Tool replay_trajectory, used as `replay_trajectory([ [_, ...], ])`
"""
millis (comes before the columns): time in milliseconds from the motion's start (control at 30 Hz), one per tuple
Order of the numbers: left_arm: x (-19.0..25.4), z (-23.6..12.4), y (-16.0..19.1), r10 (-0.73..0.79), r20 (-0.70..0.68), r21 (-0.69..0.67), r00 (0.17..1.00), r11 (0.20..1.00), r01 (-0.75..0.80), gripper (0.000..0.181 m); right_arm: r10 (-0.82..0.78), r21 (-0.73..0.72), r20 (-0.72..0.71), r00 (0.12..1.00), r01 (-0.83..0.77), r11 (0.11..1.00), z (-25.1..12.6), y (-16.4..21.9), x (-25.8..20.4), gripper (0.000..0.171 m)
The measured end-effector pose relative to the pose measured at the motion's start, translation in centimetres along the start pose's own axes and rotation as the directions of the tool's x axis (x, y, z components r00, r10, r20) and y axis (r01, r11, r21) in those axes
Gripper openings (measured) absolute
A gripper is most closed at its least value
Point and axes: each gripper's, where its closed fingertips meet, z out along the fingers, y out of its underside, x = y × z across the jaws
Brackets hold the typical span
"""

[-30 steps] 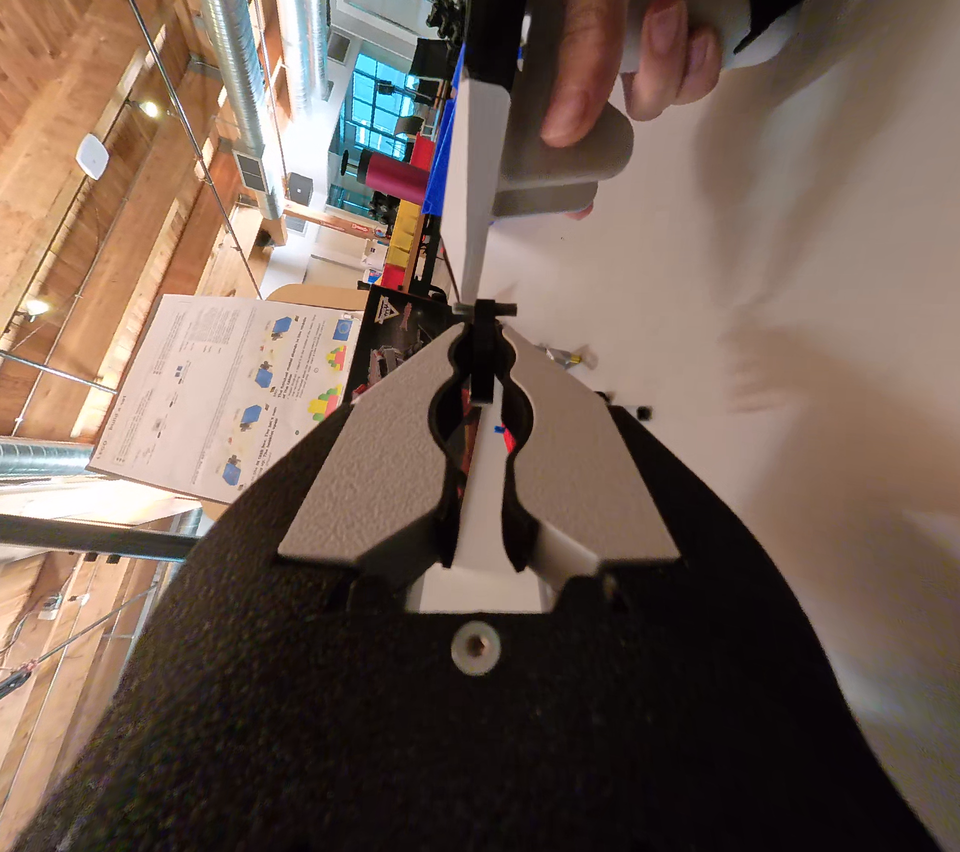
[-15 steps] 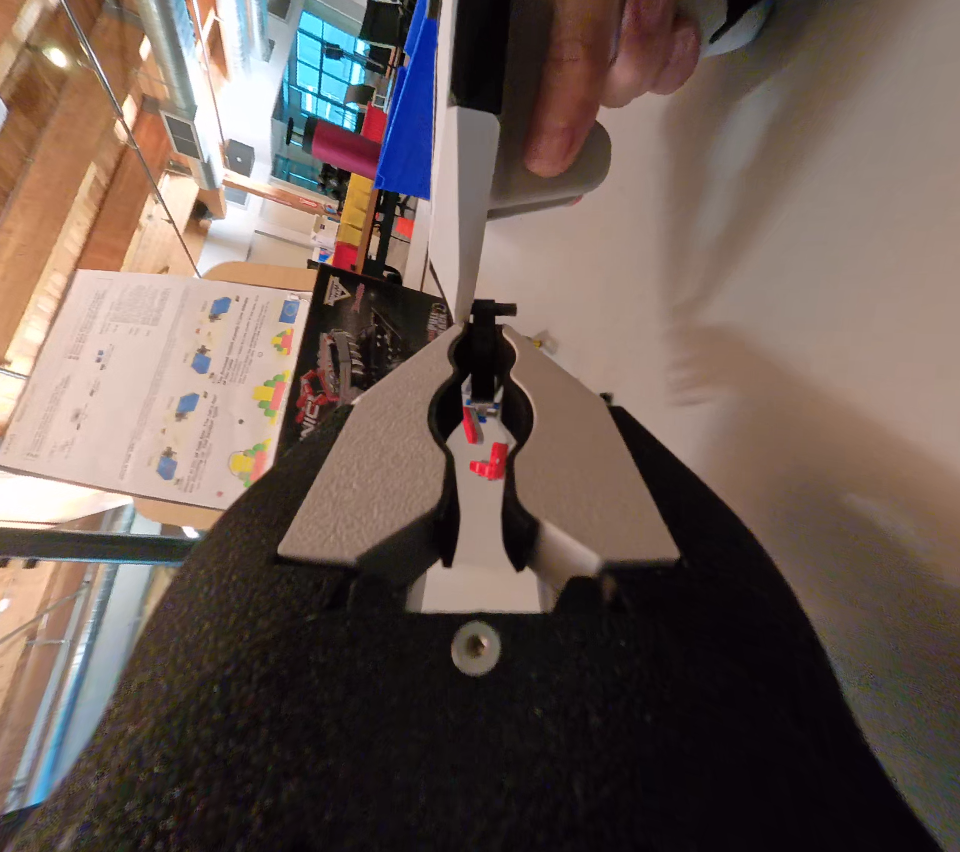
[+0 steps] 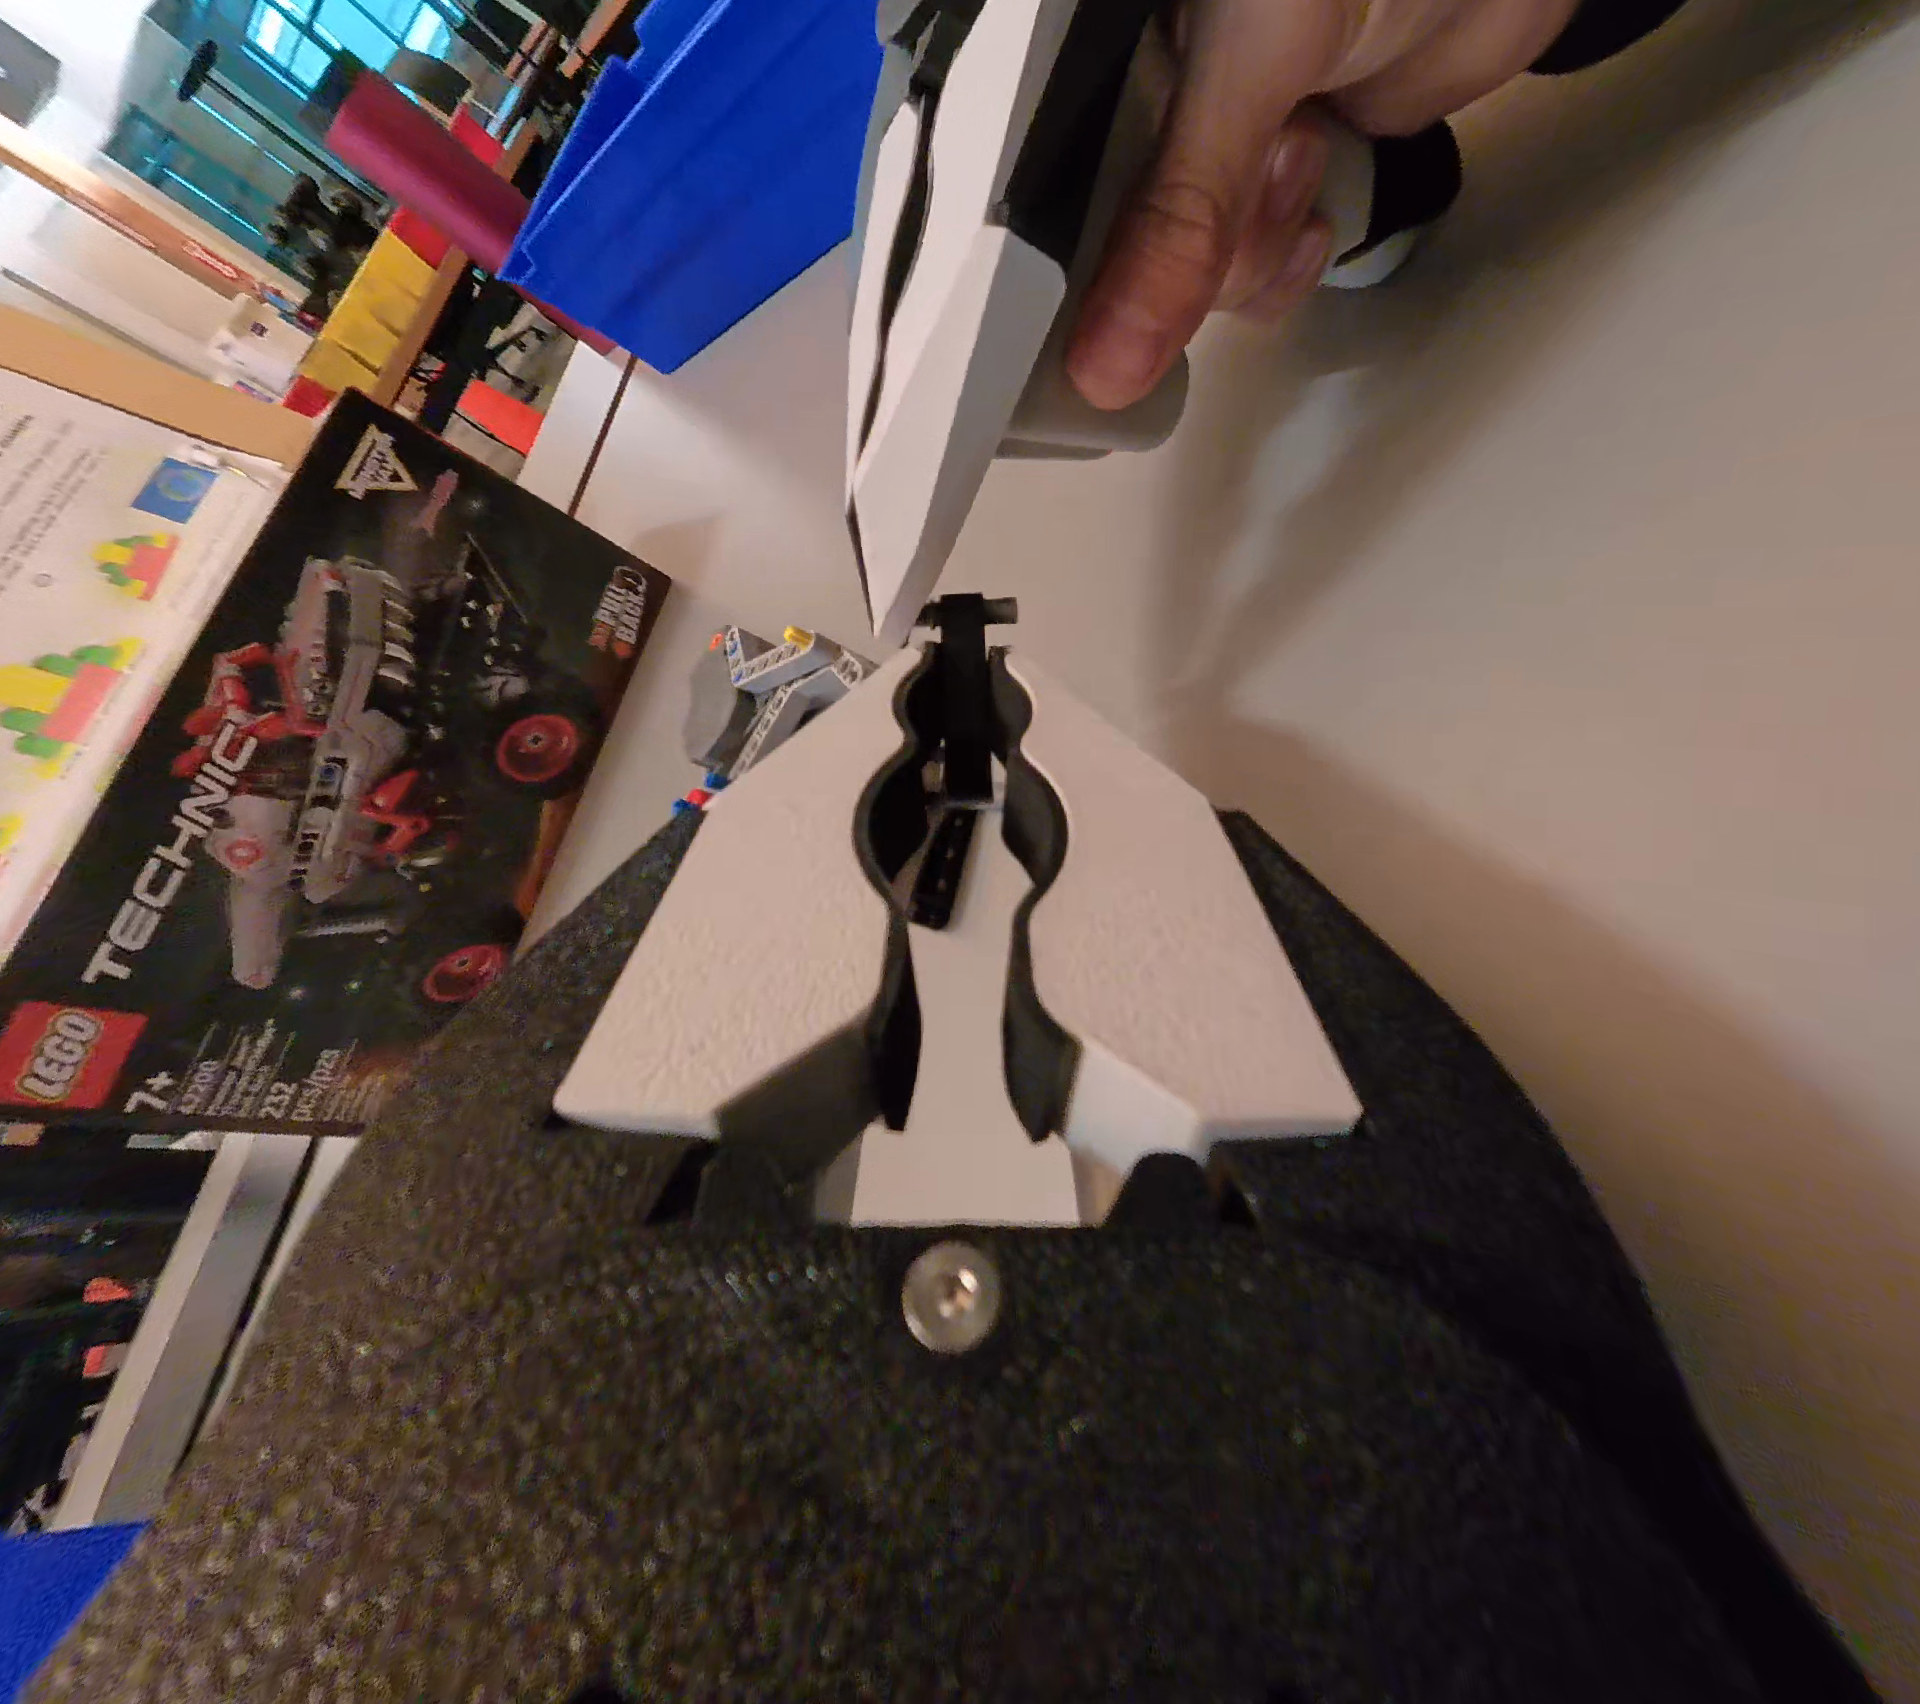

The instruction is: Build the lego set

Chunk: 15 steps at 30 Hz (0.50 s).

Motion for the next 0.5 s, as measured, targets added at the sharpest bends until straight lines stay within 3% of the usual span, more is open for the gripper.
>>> replay_trajectory([
  [33, 0.1, 0.0, 0.0, -0.013, -0.008, 0.001, 1.000, 1.000, 0.013, 0.006, -0.005, -0.006, -0.005, 1.000, 0.005, 1.000, 0.1, 0.1, 0.0, 0.002],
  [100, 1.3, 0.1, -0.2, -0.026, -0.092, 0.023, 0.995, 0.999, 0.028, 0.005, -0.004, -0.001, -0.008, 1.000, 0.004, 1.000, 0.1, 0.0, 0.1, 0.000],
  [133, 4.5, 0.3, -0.5, 0.013, -0.257, 0.037, 0.966, 0.999, -0.004, 0.005, 0.028, 0.108, -0.047, 0.999, -0.022, 0.994, -0.4, -1.6, 0.9, 0.000],
  [167, 6.3, 1.3, -0.2, 0.071, -0.275, 0.000, 0.959, 0.997, -0.074, 0.006, 0.099, 0.175, -0.011, 0.995, -0.095, 0.980, -0.8, -3.0, 1.2, 0.000],
  [233, 5.4, 2.7, 0.0, 0.187, -0.151, -0.092, 0.971, 0.975, -0.203, 0.006, 0.029, 0.123, -0.066, 0.997, -0.021, 0.992, -1.4, -3.2, 2.2, 0.000],
  [300, 4.9, 2.8, 0.4, 0.064, -0.165, -0.087, 0.984, 0.993, -0.079, 0.006, 0.038, 0.145, -0.047, 0.998, -0.031, 0.989, -2.4, -4.2, 1.3, 0.000],
  [400, 2.7, 1.9, 1.0, 0.001, -0.097, -0.079, 0.995, 0.997, -0.009, 0.005, -0.028, 0.030, -0.101, 0.995, 0.031, 0.999, -2.8, -3.0, 1.8, 0.000],
  [500, 0.6, 1.1, 0.9, -0.126, -0.046, -0.075, 0.991, 0.990, 0.123, 0.006, -0.145, 0.028, -0.013, 0.989, 0.146, 0.989, -2.8, -2.1, -0.1, 0.001],
])
